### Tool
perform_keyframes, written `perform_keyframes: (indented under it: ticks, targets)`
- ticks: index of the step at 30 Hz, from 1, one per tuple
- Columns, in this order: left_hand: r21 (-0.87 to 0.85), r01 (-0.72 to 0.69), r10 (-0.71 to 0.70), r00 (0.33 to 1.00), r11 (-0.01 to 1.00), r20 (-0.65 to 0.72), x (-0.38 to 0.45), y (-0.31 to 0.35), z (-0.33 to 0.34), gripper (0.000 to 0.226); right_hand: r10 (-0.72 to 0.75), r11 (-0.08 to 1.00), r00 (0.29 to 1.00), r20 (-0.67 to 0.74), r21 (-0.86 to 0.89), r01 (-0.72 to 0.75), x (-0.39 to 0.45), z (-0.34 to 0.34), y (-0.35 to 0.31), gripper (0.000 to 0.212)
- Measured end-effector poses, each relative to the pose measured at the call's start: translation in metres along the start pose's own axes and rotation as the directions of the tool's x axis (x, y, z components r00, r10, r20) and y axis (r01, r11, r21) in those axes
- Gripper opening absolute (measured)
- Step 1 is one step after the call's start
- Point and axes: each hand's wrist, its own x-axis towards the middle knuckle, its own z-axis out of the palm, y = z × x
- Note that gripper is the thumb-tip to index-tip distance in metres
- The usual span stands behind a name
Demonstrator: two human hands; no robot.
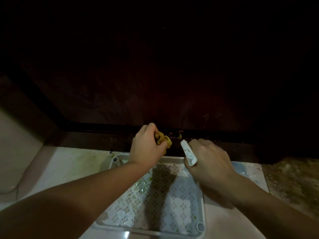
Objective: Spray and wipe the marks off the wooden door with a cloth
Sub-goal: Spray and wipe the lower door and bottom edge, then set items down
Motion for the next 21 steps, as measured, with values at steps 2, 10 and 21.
perform_keyframes:
  ticks: [2,10,21]
  targets:
    - [-0.025,0.043,-0.043,0.999,0.999,-0.016,0.001,0.0,-0.004,0.021,-0.016,0.999,1.0,0.001,-0.03,0.016,0.001,0.0,-0.003,0.017]
    - [-0.086,0.111,-0.113,0.994,0.99,-0.012,0.009,0.008,-0.011,0.017,0.064,0.994,0.998,-0.022,-0.087,-0.066,0.0,-0.001,-0.004,0.022]
    - [-0.065,0.203,-0.207,0.977,0.977,-0.051,0.006,0.004,-0.023,0.019,0.018,0.994,0.995,-0.099,-0.107,-0.029,0.004,-0.003,-0.007,0.021]
